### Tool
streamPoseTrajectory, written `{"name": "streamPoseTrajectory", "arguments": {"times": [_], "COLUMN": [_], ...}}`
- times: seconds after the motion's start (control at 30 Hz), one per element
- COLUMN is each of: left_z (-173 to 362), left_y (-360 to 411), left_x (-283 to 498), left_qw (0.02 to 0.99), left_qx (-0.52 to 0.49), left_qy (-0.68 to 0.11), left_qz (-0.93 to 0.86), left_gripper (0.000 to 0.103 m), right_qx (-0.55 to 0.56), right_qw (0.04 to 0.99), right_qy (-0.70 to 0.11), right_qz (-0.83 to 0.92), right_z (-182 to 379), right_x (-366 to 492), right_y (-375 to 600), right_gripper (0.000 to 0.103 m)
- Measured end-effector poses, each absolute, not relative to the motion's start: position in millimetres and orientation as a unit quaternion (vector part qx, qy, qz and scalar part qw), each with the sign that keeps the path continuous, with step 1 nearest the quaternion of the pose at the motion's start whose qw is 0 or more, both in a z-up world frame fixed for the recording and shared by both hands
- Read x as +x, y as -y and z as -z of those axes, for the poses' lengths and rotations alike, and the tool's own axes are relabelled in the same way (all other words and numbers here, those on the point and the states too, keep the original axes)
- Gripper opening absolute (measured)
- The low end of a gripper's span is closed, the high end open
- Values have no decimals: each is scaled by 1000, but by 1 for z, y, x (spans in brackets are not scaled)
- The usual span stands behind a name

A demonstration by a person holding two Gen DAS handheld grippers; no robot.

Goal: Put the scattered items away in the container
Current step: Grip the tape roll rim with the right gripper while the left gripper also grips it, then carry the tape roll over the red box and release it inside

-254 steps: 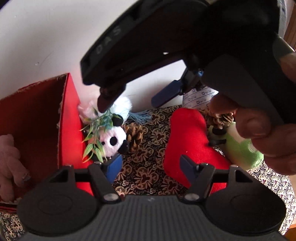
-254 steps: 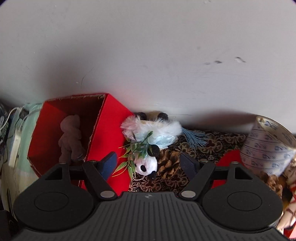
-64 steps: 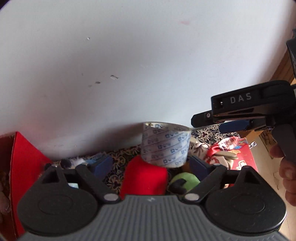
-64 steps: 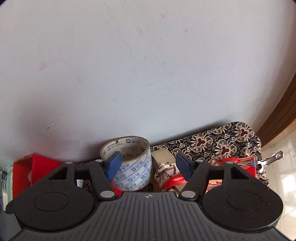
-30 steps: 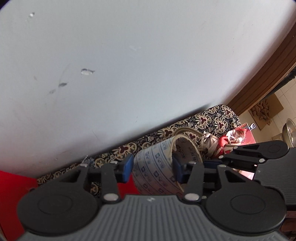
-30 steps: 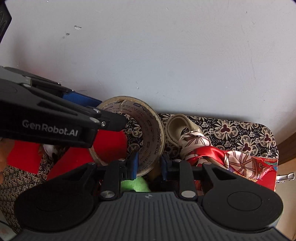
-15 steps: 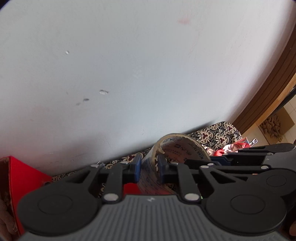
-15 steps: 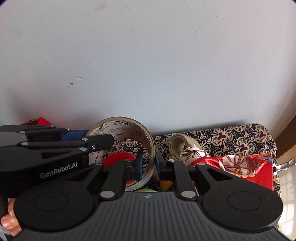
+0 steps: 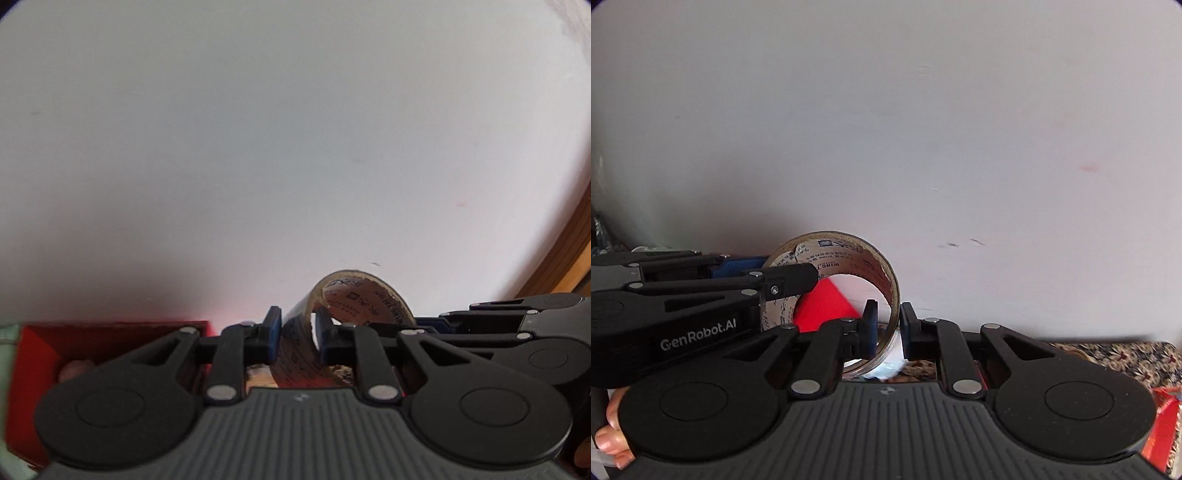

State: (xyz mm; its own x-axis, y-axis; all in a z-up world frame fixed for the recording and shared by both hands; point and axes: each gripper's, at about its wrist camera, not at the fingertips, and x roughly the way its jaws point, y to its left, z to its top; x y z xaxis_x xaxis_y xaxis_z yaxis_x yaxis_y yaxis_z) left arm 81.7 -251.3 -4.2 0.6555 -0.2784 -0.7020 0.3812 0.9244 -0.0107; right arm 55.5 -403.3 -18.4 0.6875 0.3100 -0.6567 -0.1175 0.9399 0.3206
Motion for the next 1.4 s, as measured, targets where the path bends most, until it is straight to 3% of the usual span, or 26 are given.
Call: {"name": "streamPoseTrajectory", "arguments": {"times": [0.23,0.57,0.9,1.4], "left_z": [-3,103,131,141], "left_y": [148,74,57,31], "left_x": [88,125,130,147], "left_qw": [917,837,802,786], "left_qx": [57,0,17,59], "left_qy": [-378,-526,-557,-577], "left_qz": [111,150,213,214], "left_gripper": [15,11,16,17], "right_qx": [63,-14,-109,-64], "right_qw": [897,823,803,755], "right_qy": [-396,-540,-566,-636], "right_qz": [-186,-175,-149,-149], "right_z": [15,82,87,137], "right_x": [95,129,122,142], "right_y": [294,203,173,143], "right_gripper": [14,9,12,14]}}
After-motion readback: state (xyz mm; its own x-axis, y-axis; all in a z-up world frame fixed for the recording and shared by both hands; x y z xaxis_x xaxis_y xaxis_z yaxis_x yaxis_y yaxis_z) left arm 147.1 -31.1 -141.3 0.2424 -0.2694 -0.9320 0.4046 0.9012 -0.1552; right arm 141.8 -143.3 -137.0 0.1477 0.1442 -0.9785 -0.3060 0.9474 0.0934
